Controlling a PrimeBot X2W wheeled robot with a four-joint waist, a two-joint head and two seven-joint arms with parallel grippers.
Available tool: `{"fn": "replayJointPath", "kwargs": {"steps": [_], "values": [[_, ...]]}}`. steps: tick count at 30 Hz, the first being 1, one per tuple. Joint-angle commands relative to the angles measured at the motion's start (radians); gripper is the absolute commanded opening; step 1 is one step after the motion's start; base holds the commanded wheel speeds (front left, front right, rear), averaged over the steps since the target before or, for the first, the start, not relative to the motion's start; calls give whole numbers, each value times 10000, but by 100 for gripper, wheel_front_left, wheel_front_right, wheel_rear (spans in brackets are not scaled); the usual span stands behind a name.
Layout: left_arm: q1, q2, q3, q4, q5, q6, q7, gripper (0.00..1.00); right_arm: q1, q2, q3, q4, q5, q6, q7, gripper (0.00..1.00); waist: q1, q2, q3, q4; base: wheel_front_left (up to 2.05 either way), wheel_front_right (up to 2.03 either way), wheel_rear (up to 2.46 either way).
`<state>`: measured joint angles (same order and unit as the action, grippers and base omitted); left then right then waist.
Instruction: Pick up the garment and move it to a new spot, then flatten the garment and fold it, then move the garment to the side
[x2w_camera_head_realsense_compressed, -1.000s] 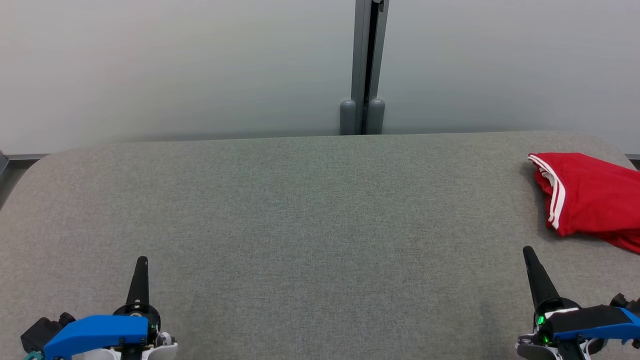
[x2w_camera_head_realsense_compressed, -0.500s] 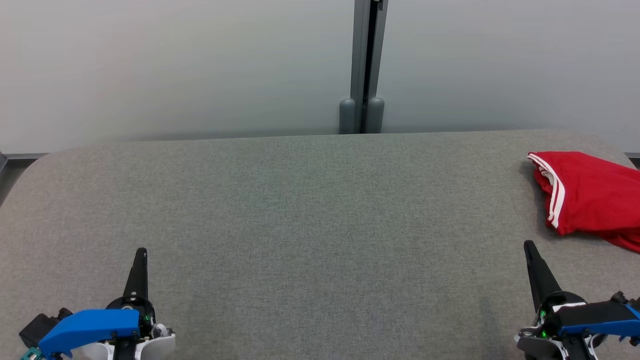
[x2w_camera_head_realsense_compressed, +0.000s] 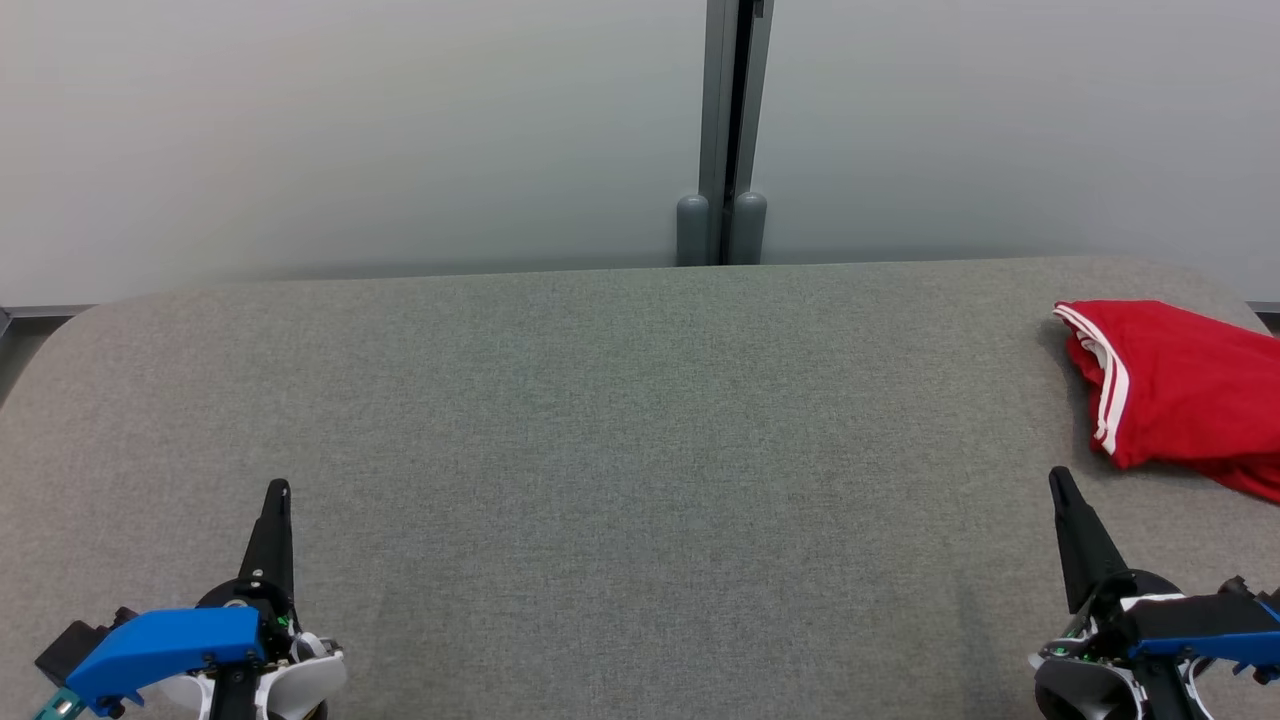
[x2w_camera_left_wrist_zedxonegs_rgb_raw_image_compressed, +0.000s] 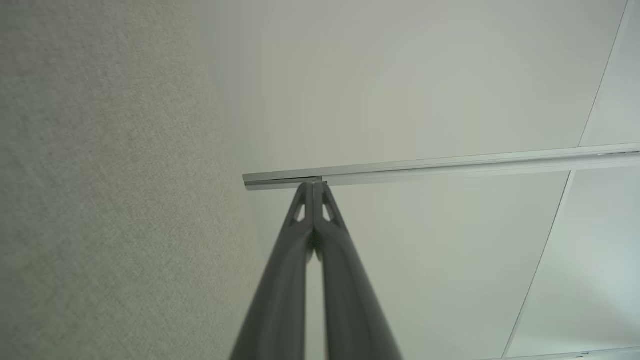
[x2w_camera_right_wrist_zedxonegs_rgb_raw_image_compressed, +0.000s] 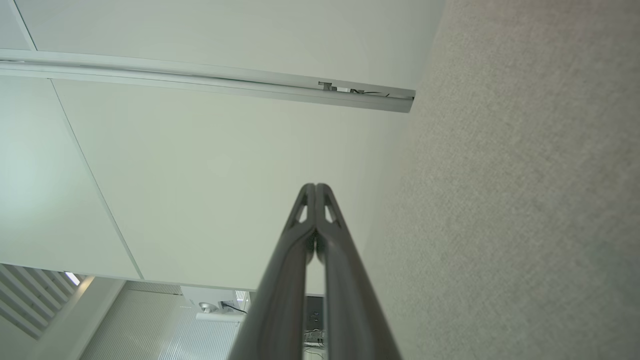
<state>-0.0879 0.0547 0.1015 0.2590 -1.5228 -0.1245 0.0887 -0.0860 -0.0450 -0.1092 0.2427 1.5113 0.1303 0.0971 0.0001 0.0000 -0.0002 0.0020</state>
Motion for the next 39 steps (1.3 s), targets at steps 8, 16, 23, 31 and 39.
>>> {"fn": "replayJointPath", "kwargs": {"steps": [8,16,23,31,39], "values": [[-228,-42,97,-122,-574,-96,196,0,-237,-86,-55,18,677,6,138,0,-1,0,18,-11,0,0,0],[-264,-60,149,-166,-911,-102,296,0,-307,-88,-65,33,1027,7,192,0,-1,0,33,-20,0,0,0],[-264,-59,147,-165,-912,-102,294,0,-306,-86,-65,32,1028,7,191,0,-1,0,33,-20,0,0,0],[-264,-57,146,-166,-913,-103,293,0,-306,-87,-64,32,1028,7,191,0,-1,0,33,-20,0,0,0],[-264,-57,145,-167,-913,-103,293,0,-305,-87,-62,32,1028,7,191,0,-1,0,33,-20,0,0,0]]}}
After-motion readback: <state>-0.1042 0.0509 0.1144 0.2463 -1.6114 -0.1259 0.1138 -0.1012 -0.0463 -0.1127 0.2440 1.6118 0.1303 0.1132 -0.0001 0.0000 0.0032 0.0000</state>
